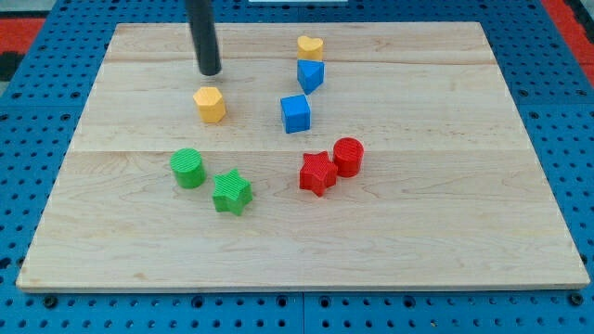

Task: Keep all the yellow blocks at the top side of the blue triangle

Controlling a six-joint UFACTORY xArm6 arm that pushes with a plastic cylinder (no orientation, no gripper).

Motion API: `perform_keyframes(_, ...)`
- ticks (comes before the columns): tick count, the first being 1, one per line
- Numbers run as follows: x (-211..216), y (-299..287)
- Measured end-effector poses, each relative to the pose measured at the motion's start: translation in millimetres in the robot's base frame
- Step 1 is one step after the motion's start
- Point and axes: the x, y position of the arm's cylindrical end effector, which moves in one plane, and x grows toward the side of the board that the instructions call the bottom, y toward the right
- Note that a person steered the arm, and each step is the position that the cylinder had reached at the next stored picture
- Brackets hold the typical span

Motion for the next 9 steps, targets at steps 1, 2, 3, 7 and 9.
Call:
perform_keyframes(1, 65.0, -20.6)
perform_keyframes(2, 115.0, -6.3)
perform_keyframes(3, 87.8, 71.2)
perform_keyframes(7, 47.6, -6.0)
perform_keyframes(9, 61.5, -10.0)
